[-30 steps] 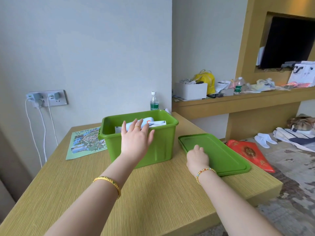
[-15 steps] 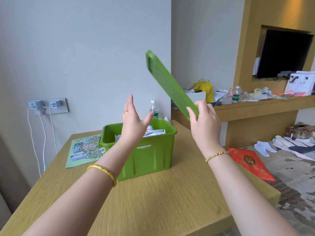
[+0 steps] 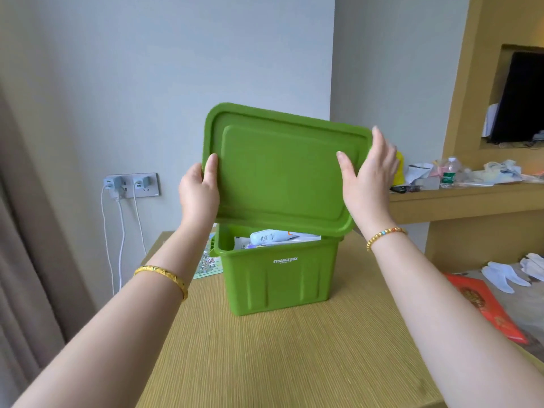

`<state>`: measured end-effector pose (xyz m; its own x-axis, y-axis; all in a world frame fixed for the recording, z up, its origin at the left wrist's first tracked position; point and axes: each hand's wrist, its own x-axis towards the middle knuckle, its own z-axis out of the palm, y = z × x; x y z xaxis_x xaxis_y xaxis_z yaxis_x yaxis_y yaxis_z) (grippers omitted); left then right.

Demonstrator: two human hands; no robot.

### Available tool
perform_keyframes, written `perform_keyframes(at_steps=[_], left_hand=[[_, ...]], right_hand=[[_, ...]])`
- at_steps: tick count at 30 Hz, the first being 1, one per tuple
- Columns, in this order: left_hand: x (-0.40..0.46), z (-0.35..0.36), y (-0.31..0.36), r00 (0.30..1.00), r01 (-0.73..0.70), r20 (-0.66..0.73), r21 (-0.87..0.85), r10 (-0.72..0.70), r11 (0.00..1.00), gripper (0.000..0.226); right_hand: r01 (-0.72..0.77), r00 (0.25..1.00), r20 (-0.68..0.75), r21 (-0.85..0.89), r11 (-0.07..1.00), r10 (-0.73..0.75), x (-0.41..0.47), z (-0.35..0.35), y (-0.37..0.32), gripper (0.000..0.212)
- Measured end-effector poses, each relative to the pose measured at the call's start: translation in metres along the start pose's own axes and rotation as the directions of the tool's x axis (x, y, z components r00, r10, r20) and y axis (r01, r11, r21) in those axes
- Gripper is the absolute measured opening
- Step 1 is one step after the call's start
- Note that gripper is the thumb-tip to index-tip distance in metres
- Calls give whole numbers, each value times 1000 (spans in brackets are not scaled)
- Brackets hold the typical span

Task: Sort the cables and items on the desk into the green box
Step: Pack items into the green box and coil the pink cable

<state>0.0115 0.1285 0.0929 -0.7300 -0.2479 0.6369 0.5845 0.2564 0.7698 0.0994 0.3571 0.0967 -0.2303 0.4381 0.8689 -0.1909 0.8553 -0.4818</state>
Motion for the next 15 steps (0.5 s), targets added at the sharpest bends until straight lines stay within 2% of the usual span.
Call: perform_keyframes(at_steps=[2, 3, 5, 8, 10, 13, 15], left_hand=[[2, 3, -12, 980, 196, 35, 28, -197, 980, 47], [2, 4, -19, 963, 256, 69, 74, -261, 964, 47], [1, 5, -31, 925, 318, 153, 187, -348, 929, 47], [-5, 11, -47, 883, 338, 224, 309, -414, 889, 49], [-8, 16, -54, 879, 298, 249, 381, -408, 875, 44], [-10, 21, -61, 873, 257, 282, 429, -398, 866, 39], [-7, 20, -67, 863, 263, 293, 434, -411, 862, 38]], right_hand=[[-192, 971, 163, 88, 977, 176, -2, 11, 4, 69], [-257, 944, 238, 91, 962, 230, -5, 16, 9, 66], [-267, 907, 334, -19, 964, 258, -9, 22, 20, 51], [-271, 845, 433, -160, 949, 314, -19, 30, 36, 31], [-307, 806, 466, -199, 931, 365, -27, 37, 45, 24], [-416, 762, 477, -158, 895, 438, -38, 47, 55, 19], [-439, 737, 499, -157, 885, 455, -42, 52, 60, 16]])
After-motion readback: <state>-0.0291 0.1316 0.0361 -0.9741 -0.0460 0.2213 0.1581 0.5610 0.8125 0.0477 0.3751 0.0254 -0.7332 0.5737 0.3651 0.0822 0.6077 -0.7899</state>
